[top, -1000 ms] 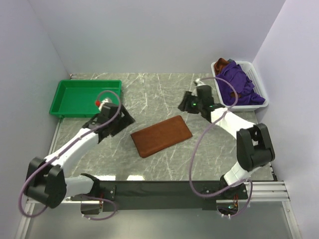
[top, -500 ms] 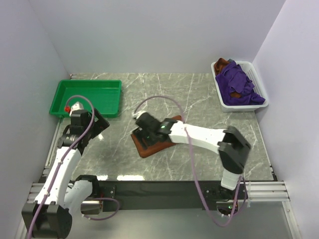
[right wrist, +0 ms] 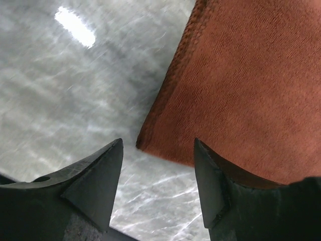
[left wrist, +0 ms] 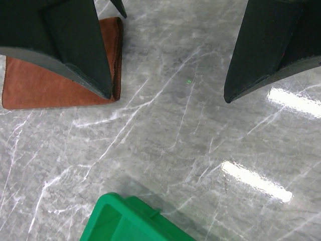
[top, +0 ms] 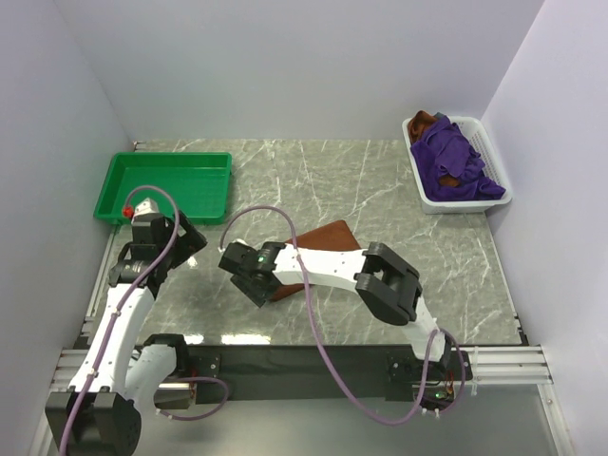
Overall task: Fold and stack the towels
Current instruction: Neatly place the folded towel into the bin
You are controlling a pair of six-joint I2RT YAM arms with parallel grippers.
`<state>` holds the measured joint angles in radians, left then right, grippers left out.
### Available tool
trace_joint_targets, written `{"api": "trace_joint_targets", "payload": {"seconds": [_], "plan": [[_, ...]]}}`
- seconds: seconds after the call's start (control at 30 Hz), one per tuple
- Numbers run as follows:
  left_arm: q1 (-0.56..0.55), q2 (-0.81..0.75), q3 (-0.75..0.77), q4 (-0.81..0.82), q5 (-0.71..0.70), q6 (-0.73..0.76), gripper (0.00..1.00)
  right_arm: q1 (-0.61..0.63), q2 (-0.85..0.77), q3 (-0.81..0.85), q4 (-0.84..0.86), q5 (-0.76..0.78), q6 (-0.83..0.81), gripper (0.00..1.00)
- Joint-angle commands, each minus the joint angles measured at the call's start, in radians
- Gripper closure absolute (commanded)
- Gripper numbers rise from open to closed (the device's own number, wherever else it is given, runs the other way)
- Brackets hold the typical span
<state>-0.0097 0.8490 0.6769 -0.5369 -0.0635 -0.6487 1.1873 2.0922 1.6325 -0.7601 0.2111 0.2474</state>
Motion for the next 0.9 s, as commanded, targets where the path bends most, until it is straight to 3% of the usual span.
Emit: {"api": "trace_joint_targets", "payload": {"seconds": [0.0,0.27,0.37,0.53,0.6,0.63,0.87], "plan": [[0.008,-0.028,-0.004,0.037,0.019,0.014,0.01,0.011,0.035,0.067,-0.045,0.051,-0.013,0.36],[0.008,-0.022,-0.010,0.043,0.047,0.012,0.01,0.014,0.091,0.049,-0.027,0.054,-0.017,0.43],[0.008,-0.021,-0.014,0.051,0.056,0.012,0.01,0.015,0.111,0.036,-0.024,0.062,-0.013,0.50],[0.008,-0.004,-0.019,0.057,0.077,0.012,0.01,0.015,0.144,0.015,-0.019,0.077,-0.008,0.72],[0.008,0.002,-0.022,0.063,0.100,0.012,0.00,0.012,0.129,-0.008,0.010,0.076,-0.007,0.93],[0.008,0.004,-0.025,0.066,0.111,0.014,0.01,0.011,0.115,-0.019,0.027,0.059,-0.008,0.98],[0.008,0.041,-0.109,0.147,0.323,-0.124,0.00,-0.048,-0.059,-0.134,0.206,-0.088,-0.020,1.00]]}}
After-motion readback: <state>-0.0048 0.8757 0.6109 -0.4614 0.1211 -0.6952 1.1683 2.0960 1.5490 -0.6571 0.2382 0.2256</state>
